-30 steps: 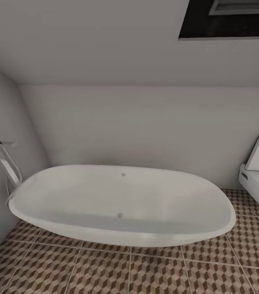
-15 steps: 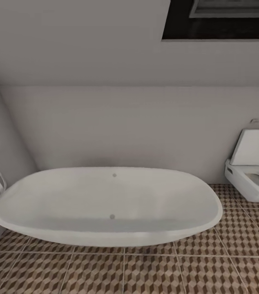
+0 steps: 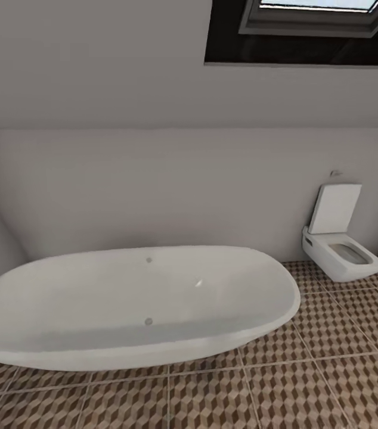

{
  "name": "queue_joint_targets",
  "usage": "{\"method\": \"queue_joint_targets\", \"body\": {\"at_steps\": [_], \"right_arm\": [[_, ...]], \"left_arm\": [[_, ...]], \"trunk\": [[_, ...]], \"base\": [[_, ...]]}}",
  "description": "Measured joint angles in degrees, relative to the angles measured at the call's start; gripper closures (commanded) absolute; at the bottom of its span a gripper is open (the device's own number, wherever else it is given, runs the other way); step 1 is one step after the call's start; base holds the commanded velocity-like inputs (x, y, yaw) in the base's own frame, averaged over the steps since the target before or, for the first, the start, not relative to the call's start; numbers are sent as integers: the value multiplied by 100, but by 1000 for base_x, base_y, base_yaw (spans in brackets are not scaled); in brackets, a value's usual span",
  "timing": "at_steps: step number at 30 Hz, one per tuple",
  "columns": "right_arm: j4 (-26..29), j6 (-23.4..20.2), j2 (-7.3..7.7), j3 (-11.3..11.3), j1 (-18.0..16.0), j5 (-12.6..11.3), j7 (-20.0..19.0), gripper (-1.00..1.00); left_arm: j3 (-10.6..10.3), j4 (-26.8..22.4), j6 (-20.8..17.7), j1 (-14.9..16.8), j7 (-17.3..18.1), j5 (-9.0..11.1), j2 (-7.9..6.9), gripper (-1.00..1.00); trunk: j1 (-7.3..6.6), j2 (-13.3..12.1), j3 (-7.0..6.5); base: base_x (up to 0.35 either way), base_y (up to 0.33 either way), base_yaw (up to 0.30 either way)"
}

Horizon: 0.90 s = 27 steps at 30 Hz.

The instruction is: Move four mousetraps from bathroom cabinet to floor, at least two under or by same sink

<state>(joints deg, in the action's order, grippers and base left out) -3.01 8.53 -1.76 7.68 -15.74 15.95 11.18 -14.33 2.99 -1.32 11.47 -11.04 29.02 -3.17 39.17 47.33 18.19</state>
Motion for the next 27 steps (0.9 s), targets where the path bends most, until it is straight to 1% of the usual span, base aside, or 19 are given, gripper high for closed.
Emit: {"method": "queue_joint_targets", "body": {"at_steps": [27], "right_arm": [[-6, 6, 3, 0, -3, -46, 1, -100]], "left_arm": [[-2, 0, 0, 0, -1, 0, 0, -100]], "trunk": [[0, 0, -138]], "base": [[0, 0, -238]]}}
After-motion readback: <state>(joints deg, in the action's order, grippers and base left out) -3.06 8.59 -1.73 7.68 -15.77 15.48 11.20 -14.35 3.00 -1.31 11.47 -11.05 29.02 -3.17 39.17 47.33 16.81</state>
